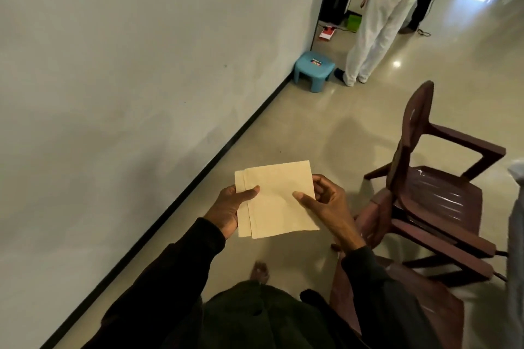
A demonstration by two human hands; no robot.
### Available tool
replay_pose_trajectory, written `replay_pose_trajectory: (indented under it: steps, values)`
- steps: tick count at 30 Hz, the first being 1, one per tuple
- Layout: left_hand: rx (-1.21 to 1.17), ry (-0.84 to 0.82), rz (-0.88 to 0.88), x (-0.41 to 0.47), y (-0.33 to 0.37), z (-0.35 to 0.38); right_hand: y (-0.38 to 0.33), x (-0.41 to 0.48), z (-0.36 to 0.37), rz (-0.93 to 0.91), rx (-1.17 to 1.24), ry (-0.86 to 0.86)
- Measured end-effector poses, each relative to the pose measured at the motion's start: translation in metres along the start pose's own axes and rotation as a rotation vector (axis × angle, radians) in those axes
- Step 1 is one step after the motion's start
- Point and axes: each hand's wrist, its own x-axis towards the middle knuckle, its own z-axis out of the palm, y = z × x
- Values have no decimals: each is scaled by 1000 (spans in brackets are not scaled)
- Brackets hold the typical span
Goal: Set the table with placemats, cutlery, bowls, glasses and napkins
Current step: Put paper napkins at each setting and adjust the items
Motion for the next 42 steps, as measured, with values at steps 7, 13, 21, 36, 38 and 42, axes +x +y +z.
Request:
replay_pose_trajectory:
  steps: [7,13,21,36,38,42]
  values:
    - [148,-114,-86,97,54,46,-13,84,-37,-71,-64,66]
    - [265,-201,-146,188,86,93,-1,132,-71,-96,-115,250]
    - [446,-435,-160,313,141,166,-19,214,-104,-81,-140,546]
    - [282,-557,-420,516,260,250,-58,398,-161,-13,-311,437]
    - [343,-576,-416,539,264,265,-57,420,-180,-5,-266,419]
    - [401,-602,-376,598,266,299,-52,470,-222,-19,-108,513]
